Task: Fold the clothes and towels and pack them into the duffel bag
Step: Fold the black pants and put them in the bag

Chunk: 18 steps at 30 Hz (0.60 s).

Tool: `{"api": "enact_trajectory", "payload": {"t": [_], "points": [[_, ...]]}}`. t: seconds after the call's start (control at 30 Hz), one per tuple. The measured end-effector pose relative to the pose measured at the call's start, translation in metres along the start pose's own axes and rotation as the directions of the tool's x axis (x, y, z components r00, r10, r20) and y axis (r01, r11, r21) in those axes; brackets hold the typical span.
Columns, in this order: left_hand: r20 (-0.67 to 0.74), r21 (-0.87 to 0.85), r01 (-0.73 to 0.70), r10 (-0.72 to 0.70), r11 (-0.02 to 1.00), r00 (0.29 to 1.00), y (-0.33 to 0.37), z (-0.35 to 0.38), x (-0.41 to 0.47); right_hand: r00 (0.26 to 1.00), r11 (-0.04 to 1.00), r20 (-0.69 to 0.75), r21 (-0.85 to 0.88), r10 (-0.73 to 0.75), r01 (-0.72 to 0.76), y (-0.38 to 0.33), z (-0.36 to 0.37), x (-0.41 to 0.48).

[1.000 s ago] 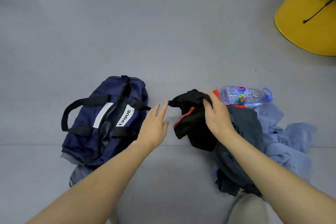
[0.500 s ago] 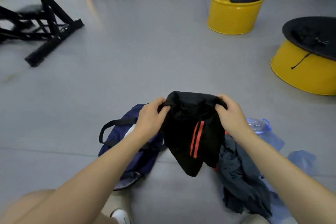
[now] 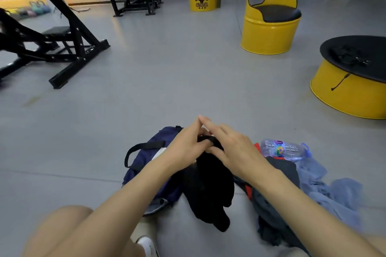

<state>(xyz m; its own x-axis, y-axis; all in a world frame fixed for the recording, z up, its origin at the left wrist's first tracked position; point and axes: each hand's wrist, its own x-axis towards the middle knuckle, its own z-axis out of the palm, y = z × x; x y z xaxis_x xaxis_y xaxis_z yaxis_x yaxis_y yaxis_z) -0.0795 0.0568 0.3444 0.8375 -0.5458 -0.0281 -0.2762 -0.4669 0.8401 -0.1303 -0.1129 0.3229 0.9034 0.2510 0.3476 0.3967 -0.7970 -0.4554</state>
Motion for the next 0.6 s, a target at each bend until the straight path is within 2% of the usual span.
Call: {"api": "enact_trajectory", "payload": {"t": [0.13, 0.3, 0.47, 0.6], "points": [[-0.028, -0.097, -0.016, 0.013, 0.995, 1.0, -0.005, 0.001, -0.021, 0.999, 0.997, -0.01, -0.064, -0.034, 0.033, -0.009, 0.012, -0.001], [-0.142, -0.312, 0.03, -0.078, 0.949, 0.987, -0.018, 0.02, -0.041, 0.999, 0.999, -0.035, 0.035, -0.001, 0.002, -0.009, 0.019, -0.003], [-0.261, -0.194, 0.046, -0.097, 0.98, 0.96, -0.026, 0.042, -0.042, 0.992, 0.991, -0.098, 0.12, 0.077, -0.065, -0.004, 0.008, -0.004], [-0.377, -0.153, 0.022, -0.079, 0.988, 0.923, -0.019, 0.041, -0.033, 0.991, 0.987, -0.076, 0.133, 0.106, -0.095, 0.003, -0.004, -0.007]]}}
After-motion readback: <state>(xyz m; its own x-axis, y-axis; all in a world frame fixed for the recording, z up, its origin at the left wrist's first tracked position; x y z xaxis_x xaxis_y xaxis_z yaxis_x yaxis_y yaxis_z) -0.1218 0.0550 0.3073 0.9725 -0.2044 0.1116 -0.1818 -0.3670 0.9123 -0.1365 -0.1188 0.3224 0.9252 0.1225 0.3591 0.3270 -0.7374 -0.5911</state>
